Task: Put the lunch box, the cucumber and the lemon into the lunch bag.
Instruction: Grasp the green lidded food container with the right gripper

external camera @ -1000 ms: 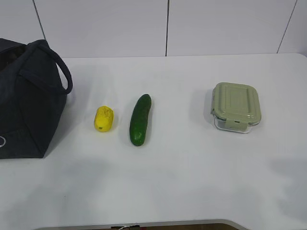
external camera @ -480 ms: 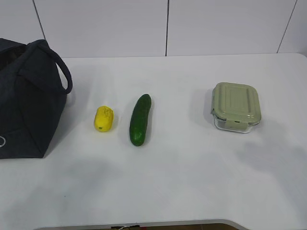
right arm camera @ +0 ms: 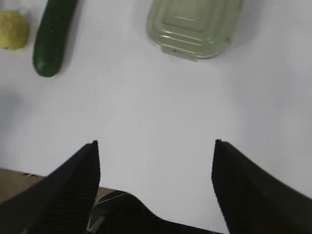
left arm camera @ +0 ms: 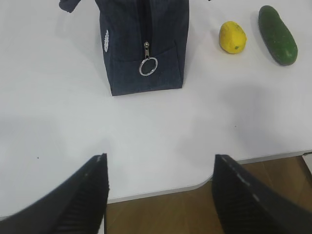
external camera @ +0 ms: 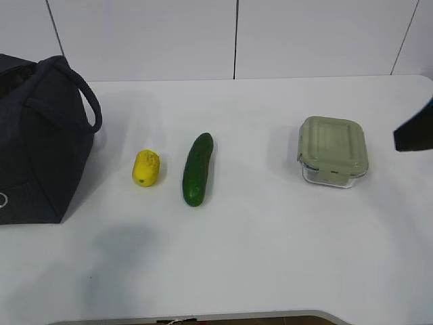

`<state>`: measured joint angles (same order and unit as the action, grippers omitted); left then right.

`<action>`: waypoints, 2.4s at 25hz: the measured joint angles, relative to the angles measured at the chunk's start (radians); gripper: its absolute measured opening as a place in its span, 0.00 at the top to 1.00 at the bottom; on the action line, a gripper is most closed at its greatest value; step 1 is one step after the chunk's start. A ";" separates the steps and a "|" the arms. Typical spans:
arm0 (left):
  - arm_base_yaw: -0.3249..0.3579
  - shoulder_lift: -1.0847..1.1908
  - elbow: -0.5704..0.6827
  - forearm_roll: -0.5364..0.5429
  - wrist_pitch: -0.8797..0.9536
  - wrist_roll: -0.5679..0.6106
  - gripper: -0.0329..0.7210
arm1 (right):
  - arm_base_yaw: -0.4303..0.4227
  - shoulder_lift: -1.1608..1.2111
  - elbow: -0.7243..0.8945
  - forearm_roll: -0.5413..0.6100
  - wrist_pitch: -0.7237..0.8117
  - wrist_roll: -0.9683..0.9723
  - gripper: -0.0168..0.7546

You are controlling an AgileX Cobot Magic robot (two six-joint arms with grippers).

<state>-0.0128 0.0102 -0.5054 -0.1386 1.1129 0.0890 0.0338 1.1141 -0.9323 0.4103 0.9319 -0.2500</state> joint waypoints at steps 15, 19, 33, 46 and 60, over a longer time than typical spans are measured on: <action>0.000 0.000 0.000 0.000 0.000 0.000 0.31 | -0.187 0.362 -0.159 0.688 0.273 -0.510 0.24; 0.000 0.000 0.000 0.000 0.000 0.000 0.31 | -0.284 0.413 -0.159 0.705 0.273 -0.529 0.24; 0.000 0.000 0.000 0.000 0.000 0.000 0.31 | -0.333 0.459 -0.159 0.601 0.266 -0.511 0.24; 0.000 0.000 0.000 0.000 0.000 0.000 0.31 | -0.333 0.618 -0.247 0.576 0.199 -0.444 0.24; 0.000 0.000 0.000 0.000 0.000 0.000 0.31 | -0.333 0.824 -0.404 0.456 0.227 -0.407 0.24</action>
<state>-0.0128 0.0102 -0.5054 -0.1386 1.1129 0.0890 -0.2996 1.9379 -1.3366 0.8663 1.1589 -0.6574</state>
